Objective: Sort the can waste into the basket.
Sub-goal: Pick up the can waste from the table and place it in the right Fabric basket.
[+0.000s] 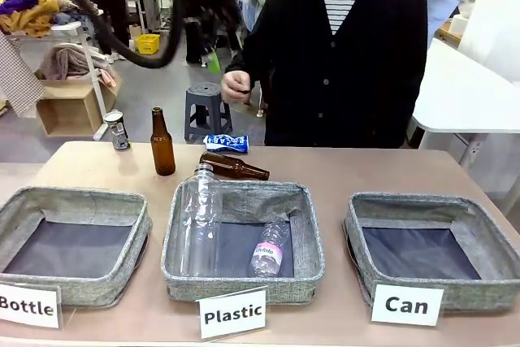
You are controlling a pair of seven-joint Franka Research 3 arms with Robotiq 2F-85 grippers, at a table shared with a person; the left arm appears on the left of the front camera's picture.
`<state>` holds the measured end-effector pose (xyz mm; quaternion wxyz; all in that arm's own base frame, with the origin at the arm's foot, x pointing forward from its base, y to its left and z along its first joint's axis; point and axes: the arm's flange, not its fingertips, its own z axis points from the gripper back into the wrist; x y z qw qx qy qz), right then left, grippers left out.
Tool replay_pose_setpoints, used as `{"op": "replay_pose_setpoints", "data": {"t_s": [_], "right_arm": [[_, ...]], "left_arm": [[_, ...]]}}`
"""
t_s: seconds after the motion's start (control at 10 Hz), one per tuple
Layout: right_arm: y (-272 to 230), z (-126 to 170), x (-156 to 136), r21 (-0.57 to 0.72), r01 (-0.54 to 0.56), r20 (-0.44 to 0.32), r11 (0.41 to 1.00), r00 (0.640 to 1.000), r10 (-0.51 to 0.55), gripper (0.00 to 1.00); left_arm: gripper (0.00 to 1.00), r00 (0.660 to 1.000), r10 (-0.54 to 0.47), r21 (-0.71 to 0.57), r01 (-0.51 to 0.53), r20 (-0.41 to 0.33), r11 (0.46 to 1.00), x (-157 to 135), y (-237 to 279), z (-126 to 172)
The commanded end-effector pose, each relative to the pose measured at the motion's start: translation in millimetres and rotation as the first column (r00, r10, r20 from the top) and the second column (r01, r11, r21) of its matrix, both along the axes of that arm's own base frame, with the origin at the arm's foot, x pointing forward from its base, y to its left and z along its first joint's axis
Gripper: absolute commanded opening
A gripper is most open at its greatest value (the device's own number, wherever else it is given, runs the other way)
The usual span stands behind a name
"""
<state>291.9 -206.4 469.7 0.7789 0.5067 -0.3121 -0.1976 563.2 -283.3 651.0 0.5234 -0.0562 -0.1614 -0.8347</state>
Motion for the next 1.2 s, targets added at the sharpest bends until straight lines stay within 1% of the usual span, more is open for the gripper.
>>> {"op": "replay_pose_setpoints", "data": {"t_s": [0.0, 0.1, 0.2, 0.3, 0.4, 0.5, 0.6, 0.8, 0.9, 1.0, 1.1], "right_arm": [[0, 0, 4, 0.003, 0.0, 0.043, 1.0, 0.999, -0.001, 1.0], [0, 0, 4, 0.003, 0.0, 0.043, 1.0, 0.999, -0.001, 1.0], [0, 0, 4, 0.003, 0.0, 0.043, 1.0, 0.999, -0.001, 1.0], [0, 0, 4, 0.003, 0.0, 0.043, 1.0, 0.999, -0.001, 1.0], [0, 0, 4, 0.003, 0.0, 0.043, 1.0, 0.999, -0.001, 1.0], [0, 0, 4, 0.003, 0.0, 0.043, 1.0, 0.999, -0.001, 1.0], [0, 0, 4, 0.003, 0.0, 0.043, 1.0, 0.999, -0.001, 1.0], [0, 0, 4, 0.003, 0.0, 0.043, 1.0, 0.999, -0.001, 1.0], [0, 0, 4, 0.003, 0.0, 0.043, 1.0, 0.999, -0.001, 1.0], [0, 0, 4, 0.003, 0.0, 0.043, 1.0, 0.999, -0.001, 1.0], [0, 0, 4, 0.003, 0.0, 0.043, 1.0, 0.999, -0.001, 1.0]], "left_arm": [[1.0, 0.989, 0.141, -0.198, -0.129, 0.05, 0.972, -166, 190, 28], [1.0, 0.948, 0.317, -0.323, -0.294, 0.019, 0.899, -187, 260, 42], [1.0, 0.846, 0.527, -0.418, -0.506, -0.074, 0.754, -201, 319, 35], [1.0, 0.734, 0.657, -0.49, -0.642, -0.171, 0.59, -212, 374, 14], [1.0, 0.646, 0.71, -0.531, -0.721, -0.281, 0.446, -225, 419, -14], [1.0, 0.615, 0.704, -0.574, -0.738, -0.356, 0.355, -237, 456, -48], [1.0, 0.605, 0.681, -0.608, -0.74, -0.412, 0.289, -252, 484, -82], [1.0, 0.58, 0.66, -0.637, -0.746, -0.477, 0.194, -274, 512, -131], [1.0, 0.587, 0.653, -0.656, -0.733, -0.479, 0.178, -275, 522, -146], [1.0, 0.586, 0.657, -0.664, -0.728, -0.475, 0.17, -273, 529, -156], [1.0, 0.588, 0.661, -0.666, -0.725, -0.465, 0.176, -274, 530, -161]]}}
